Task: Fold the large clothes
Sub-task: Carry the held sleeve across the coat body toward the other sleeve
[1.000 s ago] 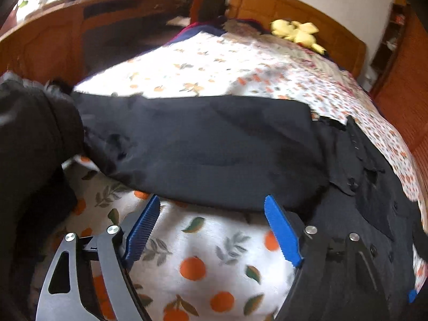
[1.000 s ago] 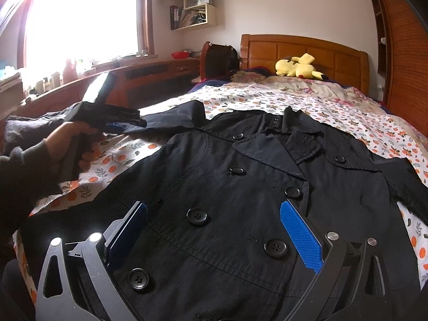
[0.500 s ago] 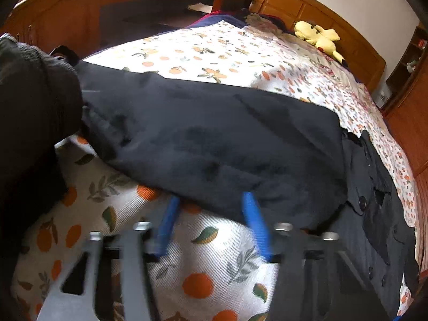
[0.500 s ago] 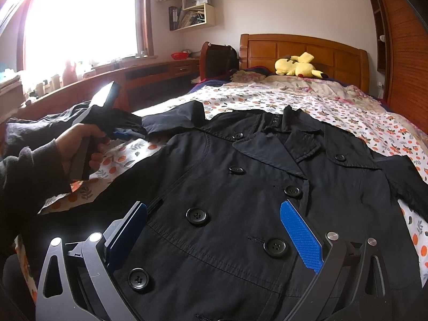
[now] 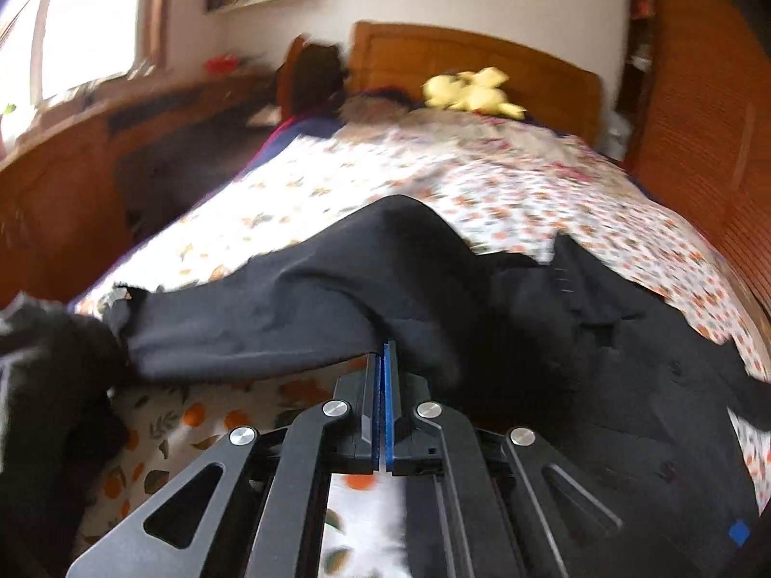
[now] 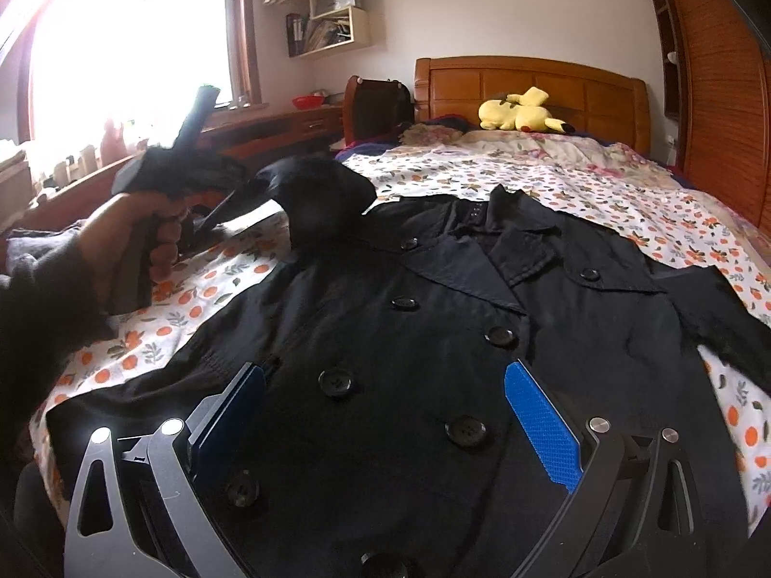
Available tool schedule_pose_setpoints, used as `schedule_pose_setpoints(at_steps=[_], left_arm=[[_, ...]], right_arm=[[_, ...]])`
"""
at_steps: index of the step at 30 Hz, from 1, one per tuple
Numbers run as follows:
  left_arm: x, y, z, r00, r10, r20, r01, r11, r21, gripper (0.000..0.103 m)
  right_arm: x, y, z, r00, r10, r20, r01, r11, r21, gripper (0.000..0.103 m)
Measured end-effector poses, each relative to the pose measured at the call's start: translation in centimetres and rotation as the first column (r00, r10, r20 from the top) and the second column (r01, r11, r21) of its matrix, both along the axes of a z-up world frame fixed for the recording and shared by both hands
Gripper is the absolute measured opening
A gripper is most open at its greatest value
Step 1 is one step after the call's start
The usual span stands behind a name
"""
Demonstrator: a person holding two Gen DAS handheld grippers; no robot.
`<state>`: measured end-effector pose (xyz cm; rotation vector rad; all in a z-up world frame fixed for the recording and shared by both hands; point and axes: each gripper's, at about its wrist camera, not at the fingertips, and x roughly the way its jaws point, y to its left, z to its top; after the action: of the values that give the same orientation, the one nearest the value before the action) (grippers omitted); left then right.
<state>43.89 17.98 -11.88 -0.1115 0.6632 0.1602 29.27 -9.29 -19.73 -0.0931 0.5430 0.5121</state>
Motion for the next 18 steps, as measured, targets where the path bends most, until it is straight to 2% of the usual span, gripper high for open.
schedule_pose_setpoints(at_steps=[4, 9, 12, 18], left_arm=[[-1.8, -5.1, 1.6, 0.995, -0.096, 0.024, 0.095, 0.994, 0.048, 0.000], [-3.3, -9.7, 1.5, 0.983, -0.182, 0.010, 0.181, 0.982, 0.051, 0.000], [-4.2, -11.3, 0.5, 0.977, -0.212, -0.016, 0.212, 0.975, 0.060, 0.000], [-6.2, -11.6, -1.7, 0.968, -0.241, -0.063, 0.245, 0.968, 0.062, 0.005]], right_arm=[[-0.9, -0.9, 1.1, 1.000, -0.009, 0.005, 0.009, 1.000, -0.019, 0.097], [-1.9, -1.9, 2.6, 0.999, -0.031, 0.020, 0.031, 0.999, -0.015, 0.097], [-2.3, -2.2, 3.4, 0.999, -0.046, 0.022, 0.047, 0.998, -0.030, 0.097], [-2.6, -3.2, 4.7, 0.996, -0.079, 0.030, 0.079, 0.997, -0.014, 0.097]])
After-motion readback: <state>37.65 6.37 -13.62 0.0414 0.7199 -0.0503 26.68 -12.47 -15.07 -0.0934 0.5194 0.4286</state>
